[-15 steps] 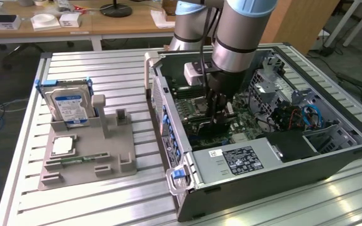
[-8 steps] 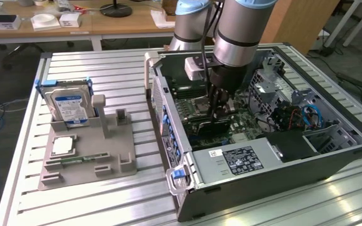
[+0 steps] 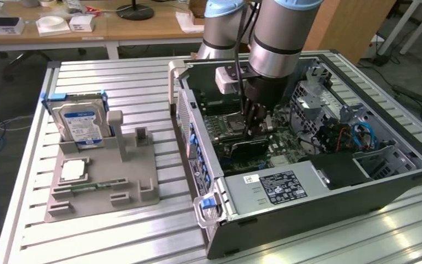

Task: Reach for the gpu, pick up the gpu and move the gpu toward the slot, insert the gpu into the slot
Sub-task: 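Insert the gpu into the slot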

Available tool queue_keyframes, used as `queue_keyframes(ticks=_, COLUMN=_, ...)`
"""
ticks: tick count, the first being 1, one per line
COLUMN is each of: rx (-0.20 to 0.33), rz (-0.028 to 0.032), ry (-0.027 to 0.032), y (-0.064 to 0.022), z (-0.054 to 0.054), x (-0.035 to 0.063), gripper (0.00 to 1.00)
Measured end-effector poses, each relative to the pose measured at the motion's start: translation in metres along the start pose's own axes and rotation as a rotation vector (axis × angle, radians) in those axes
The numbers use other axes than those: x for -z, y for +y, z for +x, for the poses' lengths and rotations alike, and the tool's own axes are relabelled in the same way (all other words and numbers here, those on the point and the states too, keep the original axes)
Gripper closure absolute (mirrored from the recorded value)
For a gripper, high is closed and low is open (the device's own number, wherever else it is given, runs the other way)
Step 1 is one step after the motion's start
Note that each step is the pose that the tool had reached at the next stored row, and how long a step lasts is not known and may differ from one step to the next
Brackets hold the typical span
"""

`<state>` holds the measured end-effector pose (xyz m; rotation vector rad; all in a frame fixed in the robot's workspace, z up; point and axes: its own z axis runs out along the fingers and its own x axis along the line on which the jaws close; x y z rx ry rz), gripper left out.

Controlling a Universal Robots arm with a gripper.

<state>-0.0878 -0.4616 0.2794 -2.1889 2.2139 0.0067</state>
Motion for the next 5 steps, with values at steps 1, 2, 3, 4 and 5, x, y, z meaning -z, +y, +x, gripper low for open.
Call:
queue_keyframes(ticks=1, rx=0.000, rz=0.0000, ry=-0.0001, y=0.0000, z=0.0000, x=0.0000, gripper=0.90)
queue_keyframes(ticks=2, rx=0.000, rz=0.0000, ry=-0.0001, y=0.0000, z=0.0000, x=0.0000, gripper=0.90)
queue_keyframes(ticks=3, rx=0.000, rz=0.0000, ry=-0.0001, y=0.0000, z=0.0000, x=0.0000, gripper=0.90)
queue_keyframes(ticks=4, rx=0.000, rz=0.0000, ry=-0.0001, y=0.0000, z=0.0000, x=0.0000, gripper=0.90)
queue_keyframes(ticks=5, rx=0.000, rz=0.0000, ry=-0.0001, y=0.0000, z=0.0000, x=0.0000, gripper=0.90)
